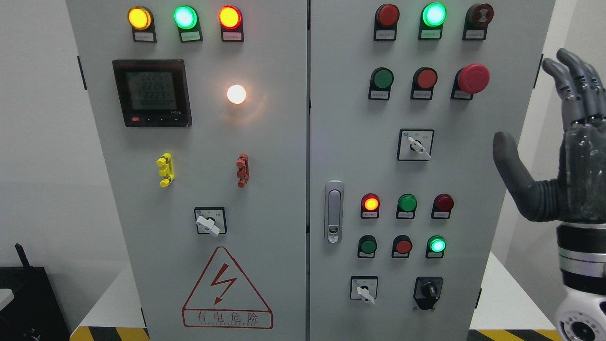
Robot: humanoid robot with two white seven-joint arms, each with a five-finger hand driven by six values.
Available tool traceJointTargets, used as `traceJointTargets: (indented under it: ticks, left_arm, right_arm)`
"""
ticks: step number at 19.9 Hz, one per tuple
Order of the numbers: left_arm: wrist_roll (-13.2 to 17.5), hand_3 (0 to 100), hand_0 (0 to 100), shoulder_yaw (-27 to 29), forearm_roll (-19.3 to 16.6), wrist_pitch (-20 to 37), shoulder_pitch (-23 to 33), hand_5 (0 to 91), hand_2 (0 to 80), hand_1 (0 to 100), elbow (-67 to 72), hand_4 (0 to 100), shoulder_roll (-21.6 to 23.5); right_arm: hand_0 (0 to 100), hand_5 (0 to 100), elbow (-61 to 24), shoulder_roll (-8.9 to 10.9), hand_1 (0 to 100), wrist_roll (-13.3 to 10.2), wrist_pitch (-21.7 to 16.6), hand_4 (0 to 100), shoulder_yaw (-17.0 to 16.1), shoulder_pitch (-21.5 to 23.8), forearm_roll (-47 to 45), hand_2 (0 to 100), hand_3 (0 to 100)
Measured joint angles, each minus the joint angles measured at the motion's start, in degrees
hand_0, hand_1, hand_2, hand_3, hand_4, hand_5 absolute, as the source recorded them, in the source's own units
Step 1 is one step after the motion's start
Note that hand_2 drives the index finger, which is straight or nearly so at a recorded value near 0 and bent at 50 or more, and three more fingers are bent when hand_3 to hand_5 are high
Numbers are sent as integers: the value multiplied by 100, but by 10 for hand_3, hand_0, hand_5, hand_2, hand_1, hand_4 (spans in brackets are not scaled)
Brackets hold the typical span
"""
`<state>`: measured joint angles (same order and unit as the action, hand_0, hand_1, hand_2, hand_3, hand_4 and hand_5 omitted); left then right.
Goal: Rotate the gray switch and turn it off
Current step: 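Move the raised right hand toward the upper gray rotary switch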
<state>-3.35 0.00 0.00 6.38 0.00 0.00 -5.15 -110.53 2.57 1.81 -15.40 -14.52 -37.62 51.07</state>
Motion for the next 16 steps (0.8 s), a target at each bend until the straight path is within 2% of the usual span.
traceJointTargets:
  ticks: [9,10,11,12,13,14,15,16]
  left_arm:
    - [6,0,120,0,0,-1,0,0,0,389,0,0,-1]
    - [7,0,120,0,0,-1,0,0,0,389,0,0,-1]
    - [12,0,120,0,0,-1,0,0,0,389,0,0,-1]
    - [17,0,120,0,0,-1,0,0,0,389,0,0,-1]
    - [18,0,120,0,0,-1,0,0,0,389,0,0,-1]
    - [20,0,120,0,0,-1,0,0,0,389,0,0,-1]
    - [20,0,120,0,0,-1,0,0,0,389,0,0,-1]
    - [20,0,120,0,0,-1,0,0,0,389,0,0,-1]
  right_arm:
    - [340,0,13,-13,124,-8,4,0,7,8,-4,0,4]
    - [338,0,13,-15,135,-10,23,60,8,8,-6,0,61]
    - [335,31,15,-16,146,-37,28,175,8,9,-9,0,132]
    - [331,179,18,-17,177,-90,36,300,8,9,-13,0,302]
    - [322,316,22,-19,207,-128,42,369,8,9,-17,4,437]
    - [318,392,25,-19,227,-154,47,406,8,10,-20,21,500]
    - [311,505,31,-20,254,-169,48,494,9,12,-23,93,552]
    - [308,578,34,-22,271,-195,50,542,10,13,-25,125,584]
